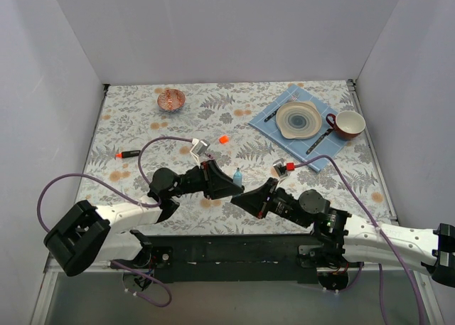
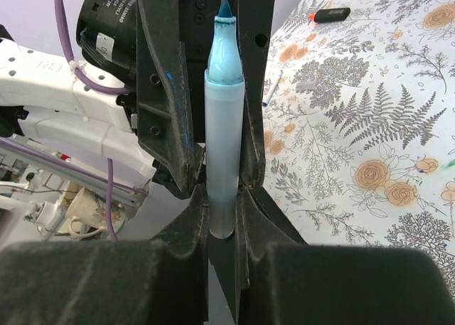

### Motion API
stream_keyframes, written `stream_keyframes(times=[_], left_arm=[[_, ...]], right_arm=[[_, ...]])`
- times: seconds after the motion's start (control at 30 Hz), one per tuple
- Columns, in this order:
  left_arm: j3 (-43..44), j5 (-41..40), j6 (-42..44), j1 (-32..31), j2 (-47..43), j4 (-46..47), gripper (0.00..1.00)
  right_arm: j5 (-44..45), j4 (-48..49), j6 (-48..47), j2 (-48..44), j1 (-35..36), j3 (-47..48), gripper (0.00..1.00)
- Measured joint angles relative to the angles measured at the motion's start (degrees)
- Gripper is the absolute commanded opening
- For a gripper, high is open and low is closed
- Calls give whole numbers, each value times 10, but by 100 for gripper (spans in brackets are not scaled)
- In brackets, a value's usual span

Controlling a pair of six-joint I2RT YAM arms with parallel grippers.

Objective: Insert the pens into the pen caps

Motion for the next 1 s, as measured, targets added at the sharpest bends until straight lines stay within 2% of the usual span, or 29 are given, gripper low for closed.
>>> stream_keyframes(times=[0.13,0.27,0.3,0.33,0.4,0.43,0.5,0.53,0.6,0.77,0.83,0.9,1.0], left_arm=[[-4,-5,-12,-6,13,15,28],[-9,-15,-15,-12,23,32,3],[-10,-17,-12,-12,26,39,0],[-10,-19,-10,-12,28,46,0],[-12,-26,-13,-14,28,56,0],[-14,-29,-13,-15,28,59,0],[-16,-34,-11,-14,25,51,0],[-16,-37,-9,-15,22,40,0],[-12,-41,5,-18,4,-4,0],[52,-82,94,-21,-59,-215,0],[84,-114,131,-17,-86,-291,0],[131,-156,179,-13,-118,-385,0],[191,-219,245,-10,-151,-485,0]], right_arm=[[9,16,2,-5,0,-13,1],[14,35,9,-9,1,-26,1],[15,38,15,-10,1,-27,1],[16,41,19,-10,1,-27,6],[16,47,21,-9,1,-27,23],[16,48,23,-8,1,-27,38],[16,49,30,-4,1,-28,47],[17,48,29,-2,1,-28,55],[19,35,33,2,0,-28,63],[37,-33,67,-19,0,-33,64],[53,-86,87,-39,0,-36,63],[90,-182,132,-59,0,-36,64],[149,-292,186,-79,-3,-35,68]])
